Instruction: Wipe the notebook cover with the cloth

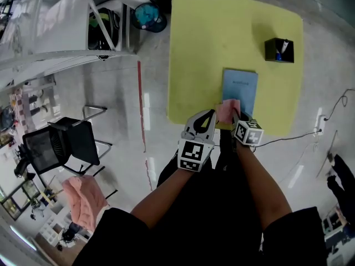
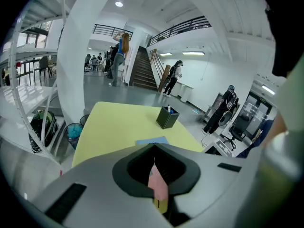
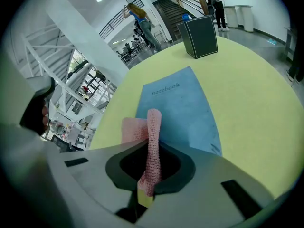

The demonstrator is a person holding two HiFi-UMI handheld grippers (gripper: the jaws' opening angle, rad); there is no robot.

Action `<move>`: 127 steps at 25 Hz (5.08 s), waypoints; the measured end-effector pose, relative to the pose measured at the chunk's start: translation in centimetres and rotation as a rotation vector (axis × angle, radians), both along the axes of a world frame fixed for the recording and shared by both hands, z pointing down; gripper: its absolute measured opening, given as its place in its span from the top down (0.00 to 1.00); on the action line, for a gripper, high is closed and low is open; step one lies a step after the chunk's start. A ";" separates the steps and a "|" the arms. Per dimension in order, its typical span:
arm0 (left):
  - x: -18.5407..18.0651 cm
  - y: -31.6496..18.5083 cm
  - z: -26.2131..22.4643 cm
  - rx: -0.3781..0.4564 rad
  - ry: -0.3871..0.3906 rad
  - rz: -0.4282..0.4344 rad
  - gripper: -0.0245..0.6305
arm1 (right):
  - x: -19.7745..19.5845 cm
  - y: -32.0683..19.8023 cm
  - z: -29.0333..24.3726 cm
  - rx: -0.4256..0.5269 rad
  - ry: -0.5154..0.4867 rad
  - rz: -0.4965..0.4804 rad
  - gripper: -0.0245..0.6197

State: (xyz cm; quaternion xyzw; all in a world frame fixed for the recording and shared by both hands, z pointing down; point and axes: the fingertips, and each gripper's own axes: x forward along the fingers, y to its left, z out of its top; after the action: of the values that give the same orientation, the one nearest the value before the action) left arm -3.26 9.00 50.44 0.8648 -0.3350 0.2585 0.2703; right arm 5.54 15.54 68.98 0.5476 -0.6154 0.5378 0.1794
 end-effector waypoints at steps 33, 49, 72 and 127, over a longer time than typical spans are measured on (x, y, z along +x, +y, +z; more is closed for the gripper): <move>8.0 3.2 0.4 0.002 0.001 0.056 0.94 | 6.1 2.3 0.0 0.022 -0.014 0.024 0.90; 10.5 3.3 -0.4 0.023 0.000 0.034 0.94 | 7.7 2.8 -0.1 0.014 -0.026 0.026 0.90; 9.9 1.4 -8.5 0.111 0.106 0.111 0.94 | 11.4 1.2 -13.4 0.263 0.060 0.108 0.90; 7.9 -10.0 -34.9 0.576 0.297 0.027 0.94 | 9.2 -12.2 -54.1 0.932 0.412 0.037 0.90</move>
State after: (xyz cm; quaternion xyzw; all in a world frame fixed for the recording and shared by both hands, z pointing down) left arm 4.67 -1.01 15.54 0.9384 -0.3397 0.0276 0.0566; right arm 14.73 3.37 14.87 0.6748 -0.7320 0.0902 0.0240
